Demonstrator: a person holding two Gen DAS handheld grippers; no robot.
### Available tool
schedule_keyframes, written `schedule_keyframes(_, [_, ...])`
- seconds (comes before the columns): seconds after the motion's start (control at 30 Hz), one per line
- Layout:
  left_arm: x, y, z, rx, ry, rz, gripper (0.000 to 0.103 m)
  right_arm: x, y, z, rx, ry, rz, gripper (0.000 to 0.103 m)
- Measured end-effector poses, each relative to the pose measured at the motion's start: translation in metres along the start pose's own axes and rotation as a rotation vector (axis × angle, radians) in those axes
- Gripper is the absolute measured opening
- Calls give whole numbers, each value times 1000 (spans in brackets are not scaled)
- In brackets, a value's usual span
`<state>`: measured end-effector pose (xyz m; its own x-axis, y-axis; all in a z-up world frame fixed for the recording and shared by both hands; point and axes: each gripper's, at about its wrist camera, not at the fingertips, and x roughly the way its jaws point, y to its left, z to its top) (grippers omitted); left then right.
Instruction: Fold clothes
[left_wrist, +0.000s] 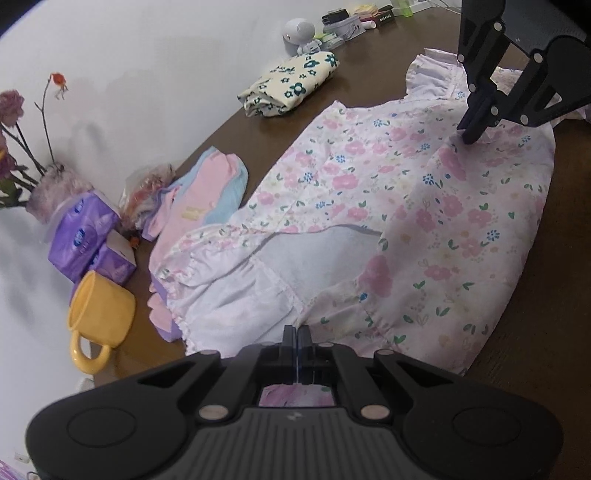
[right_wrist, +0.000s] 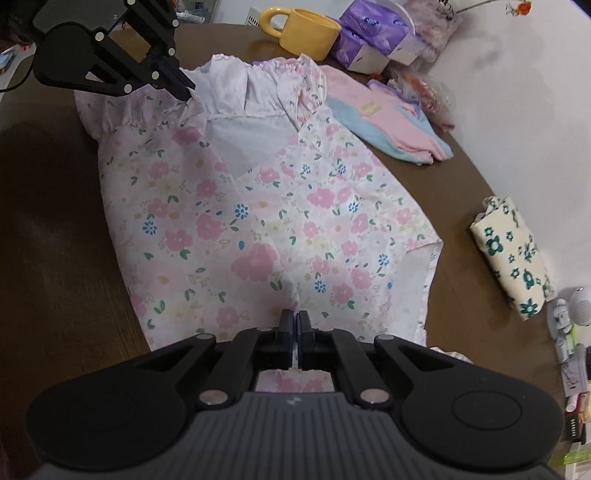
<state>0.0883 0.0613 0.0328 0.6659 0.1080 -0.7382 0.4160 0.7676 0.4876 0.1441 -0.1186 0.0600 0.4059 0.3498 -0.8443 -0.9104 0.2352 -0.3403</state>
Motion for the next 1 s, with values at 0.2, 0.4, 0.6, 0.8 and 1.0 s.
schedule_keyframes(0.2, [8,0,-4,-26,12,-22,0,10,-4,-3,25,1,28,2])
schedule_keyframes(0.4, [10,6,-5,-96,5,-35,5,10,-10,-7,77,-15,39,6])
schedule_keyframes(0.6, [-8,29,-12,-319,-70,-7,76,-10,-41,-21,311,-105,65,53])
schedule_keyframes(0.8, [-43,30,-31,-522,-192,11,87,-50,-50,-50,492,-244,88,86])
schedule_keyframes(1.0, [-64,9,-54,-629,-240,-24,91,-62,-16,-75,564,-277,73,102])
